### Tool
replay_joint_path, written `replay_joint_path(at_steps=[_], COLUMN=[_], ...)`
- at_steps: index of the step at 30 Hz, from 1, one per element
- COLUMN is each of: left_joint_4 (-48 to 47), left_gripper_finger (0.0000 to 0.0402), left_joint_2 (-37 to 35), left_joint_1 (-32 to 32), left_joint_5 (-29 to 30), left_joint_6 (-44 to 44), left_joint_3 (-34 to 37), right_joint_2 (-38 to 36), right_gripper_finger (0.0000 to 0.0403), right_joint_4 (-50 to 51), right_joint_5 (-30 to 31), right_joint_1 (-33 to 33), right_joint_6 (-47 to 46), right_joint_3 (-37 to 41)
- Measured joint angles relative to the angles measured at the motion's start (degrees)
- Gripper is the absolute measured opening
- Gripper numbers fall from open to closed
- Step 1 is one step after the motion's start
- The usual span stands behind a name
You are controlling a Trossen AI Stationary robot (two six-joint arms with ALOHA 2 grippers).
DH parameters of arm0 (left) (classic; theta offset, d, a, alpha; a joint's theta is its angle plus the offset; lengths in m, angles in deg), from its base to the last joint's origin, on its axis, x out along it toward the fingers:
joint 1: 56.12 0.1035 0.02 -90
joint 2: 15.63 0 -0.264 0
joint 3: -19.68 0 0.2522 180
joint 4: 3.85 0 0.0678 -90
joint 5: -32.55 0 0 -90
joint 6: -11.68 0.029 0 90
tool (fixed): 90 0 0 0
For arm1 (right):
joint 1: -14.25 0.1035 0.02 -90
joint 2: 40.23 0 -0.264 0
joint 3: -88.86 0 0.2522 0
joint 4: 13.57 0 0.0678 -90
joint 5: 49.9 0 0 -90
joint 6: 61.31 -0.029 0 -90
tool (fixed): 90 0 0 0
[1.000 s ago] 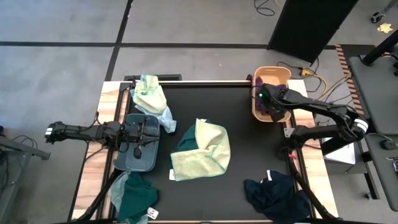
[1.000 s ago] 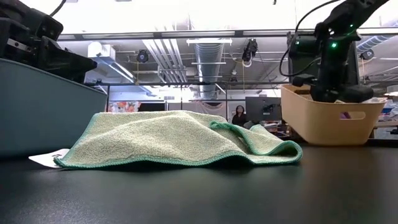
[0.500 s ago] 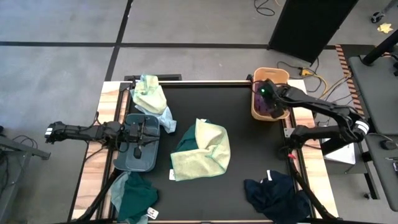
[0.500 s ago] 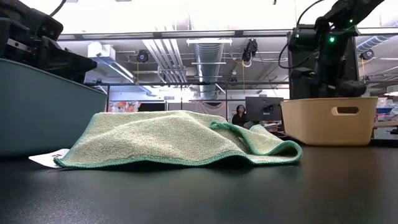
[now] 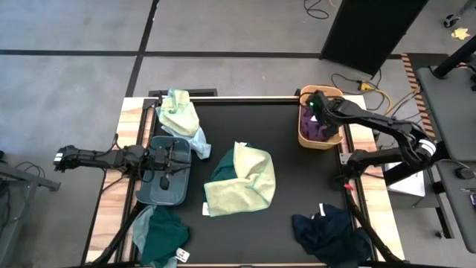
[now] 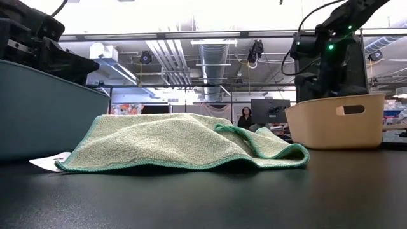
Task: Sort towels by color in basket
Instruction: Put the dark blue towel into the orange bin
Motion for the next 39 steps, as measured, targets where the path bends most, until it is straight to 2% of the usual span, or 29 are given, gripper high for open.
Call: replay_joint_path(at_steps=[2, 5, 8, 10, 12, 17, 20, 24, 33, 36, 39], left_joint_4=[0.00, 0.00, 0.00, 0.01, 0.00, 0.00, 0.01, 0.00, 0.00, 0.00, 0.00], left_gripper_finger=[0.0039, 0.0039, 0.0039, 0.0039, 0.0039, 0.0039, 0.0039, 0.0039, 0.0039, 0.0039, 0.0039], left_joint_2=[0.00, 0.00, 0.00, 0.00, 0.00, 0.00, 0.00, 0.00, 0.00, 0.00, 0.00], left_joint_1=[0.00, 0.00, 0.00, 0.01, 0.01, 0.01, 0.02, 0.02, 0.02, 0.01, 0.00], left_joint_5=[0.00, 0.00, 0.00, 0.01, 0.00, 0.00, 0.00, 0.00, 0.00, 0.00, 0.00], left_joint_6=[0.00, 0.00, 0.00, 0.00, 0.00, 0.00, 0.00, 0.00, 0.00, 0.00, 0.00], left_joint_3=[0.00, 0.00, 0.00, 0.00, 0.00, 0.00, 0.00, 0.00, 0.00, 0.00, 0.00], right_joint_2=[-1.08, -3.91, -5.91, -6.10, -5.25, 0.12, 4.81, 11.73, 26.91, 30.15, 32.43], right_gripper_finger=[0.0089, 0.0095, 0.0095, 0.0092, 0.0087, 0.0074, 0.0074, 0.0092, 0.0162, 0.0188, 0.0213], right_joint_4=[0.62, 0.63, 1.88, 3.97, 7.42, 13.95, 14.57, 14.45, 16.70, 16.55, 16.43], right_joint_5=[2.87, 8.55, 9.26, 8.79, 7.74, 6.45, 0.93, -11.95, -33.56, -37.47, -37.30], right_joint_1=[1.57, 7.48, 16.05, 24.29, 33.19, 54.84, 65.04, 76.12, 95.13, 98.55, 100.41], right_joint_6=[3.01, 11.56, 23.67, 29.30, 29.23, 19.27, 16.59, 16.99, 19.28, 17.33, 16.25], right_joint_3=[-0.98, -3.89, -7.89, -11.03, -13.95, -19.65, -22.42, -27.08, -33.05, -33.97, -34.49])
